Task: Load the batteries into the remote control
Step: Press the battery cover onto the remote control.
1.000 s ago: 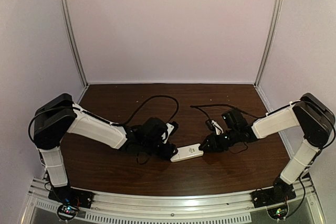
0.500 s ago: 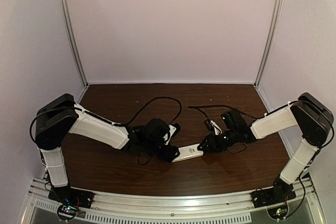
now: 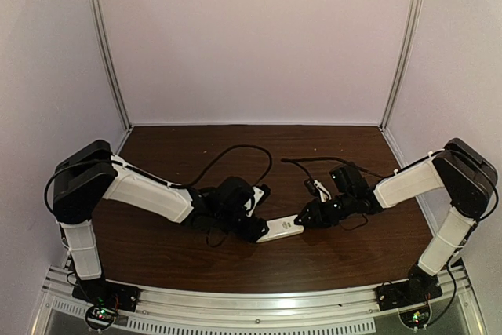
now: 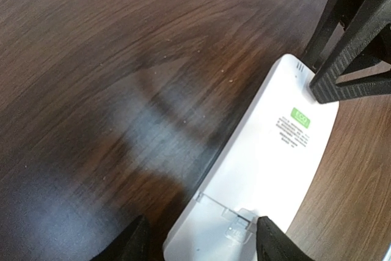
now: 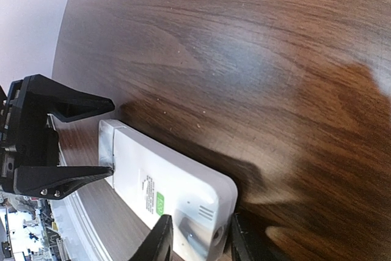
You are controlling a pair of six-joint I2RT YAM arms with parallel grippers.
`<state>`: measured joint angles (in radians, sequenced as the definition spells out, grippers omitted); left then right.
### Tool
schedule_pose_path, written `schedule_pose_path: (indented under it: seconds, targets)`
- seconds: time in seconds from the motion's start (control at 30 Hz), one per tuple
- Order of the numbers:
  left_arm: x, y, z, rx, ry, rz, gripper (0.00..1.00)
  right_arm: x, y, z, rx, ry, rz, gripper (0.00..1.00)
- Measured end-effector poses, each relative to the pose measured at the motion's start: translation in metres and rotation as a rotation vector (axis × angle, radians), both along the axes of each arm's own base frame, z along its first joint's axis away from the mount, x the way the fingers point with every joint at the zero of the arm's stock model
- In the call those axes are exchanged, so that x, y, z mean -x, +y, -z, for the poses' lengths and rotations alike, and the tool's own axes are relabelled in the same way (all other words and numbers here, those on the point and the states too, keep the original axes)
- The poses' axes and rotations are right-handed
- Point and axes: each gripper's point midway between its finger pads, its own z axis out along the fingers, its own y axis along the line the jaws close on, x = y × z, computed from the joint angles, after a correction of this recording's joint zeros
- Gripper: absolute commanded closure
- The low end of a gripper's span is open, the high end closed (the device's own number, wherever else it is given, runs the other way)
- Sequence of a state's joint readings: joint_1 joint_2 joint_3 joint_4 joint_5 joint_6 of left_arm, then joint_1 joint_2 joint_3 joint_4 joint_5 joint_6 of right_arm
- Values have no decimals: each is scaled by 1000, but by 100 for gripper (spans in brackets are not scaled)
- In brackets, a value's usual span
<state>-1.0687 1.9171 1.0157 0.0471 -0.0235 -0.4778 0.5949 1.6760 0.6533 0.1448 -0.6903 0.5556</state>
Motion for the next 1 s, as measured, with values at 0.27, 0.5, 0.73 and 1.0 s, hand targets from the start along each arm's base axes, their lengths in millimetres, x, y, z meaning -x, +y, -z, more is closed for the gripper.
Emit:
schedule_pose_path:
  seconds: [0.27, 0.5, 0.73, 1.0]
  targets:
    - [0, -1, -2, 5, 4, 1, 44, 0, 0, 0, -1, 0, 0, 67]
    - [1, -2, -2, 4, 3, 3, 42, 1, 0, 0, -2, 1, -1, 68]
    - [2, -2, -3, 6, 9, 0, 47, 1, 0, 0, -3, 7, 4, 70]
    - [1, -4, -4, 18, 17, -14, 53, 1, 1, 1, -4, 15, 10, 71]
